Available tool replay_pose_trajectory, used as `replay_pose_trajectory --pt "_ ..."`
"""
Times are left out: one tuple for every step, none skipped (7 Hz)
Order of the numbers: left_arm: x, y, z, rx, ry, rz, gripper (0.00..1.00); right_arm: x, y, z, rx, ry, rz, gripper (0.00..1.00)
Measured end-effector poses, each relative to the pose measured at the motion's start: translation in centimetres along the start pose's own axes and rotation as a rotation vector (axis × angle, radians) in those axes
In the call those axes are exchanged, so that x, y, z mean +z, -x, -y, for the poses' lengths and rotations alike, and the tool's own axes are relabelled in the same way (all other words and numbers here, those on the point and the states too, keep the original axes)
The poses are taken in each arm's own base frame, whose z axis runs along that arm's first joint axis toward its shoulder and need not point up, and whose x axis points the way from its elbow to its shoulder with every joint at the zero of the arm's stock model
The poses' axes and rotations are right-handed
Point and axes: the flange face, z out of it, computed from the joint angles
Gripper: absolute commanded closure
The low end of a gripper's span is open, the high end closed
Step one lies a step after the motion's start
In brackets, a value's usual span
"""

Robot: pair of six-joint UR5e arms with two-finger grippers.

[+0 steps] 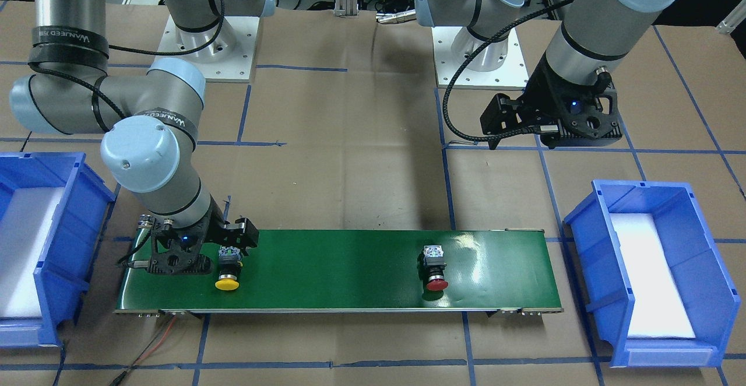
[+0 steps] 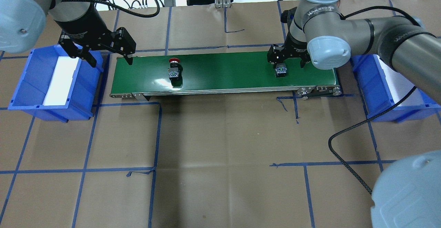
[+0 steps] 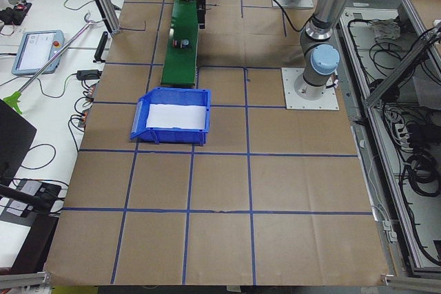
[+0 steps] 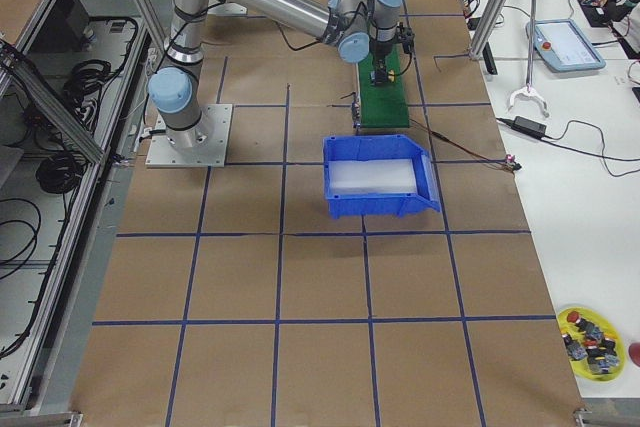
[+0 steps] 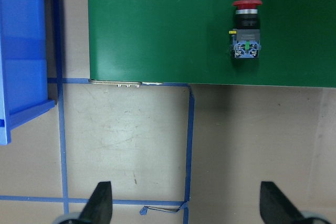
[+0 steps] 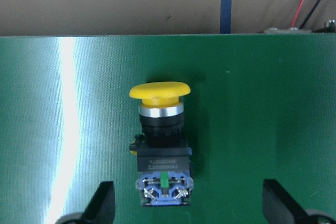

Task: Transport two buttons from left to right
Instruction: 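Grasp the yellow button on the belt with the right gripper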

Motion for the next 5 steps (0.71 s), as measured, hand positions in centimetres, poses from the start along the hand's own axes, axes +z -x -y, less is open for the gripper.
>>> replay_pose_trajectory --pt "0.0 0.0 0.0 0.0 0.0 -0.001 0.0 0.9 0.0 0.6 0.001 -0.026 0.0 0.06" --pt "0.0 0.0 0.0 0.0 0.0 -0.001 0.0 1.9 -0.1 1.0 0.002 -0.037 0.0 0.47" --pt "0.0 0.0 0.0 0.0 -0.001 -0.001 0.0 2.5 -0.2 1.2 0.003 -0.036 -0.001 0.91" --pt "0.0 0.0 0.0 0.0 -0.001 -0.001 0.0 2.7 -0.4 1.2 0.003 -0.032 -0.004 0.94" --pt "0.0 0.0 0.0 0.0 -0.002 -0.001 0.0 2.5 -0.7 1.2 0.005 -0.03 -0.009 0.95"
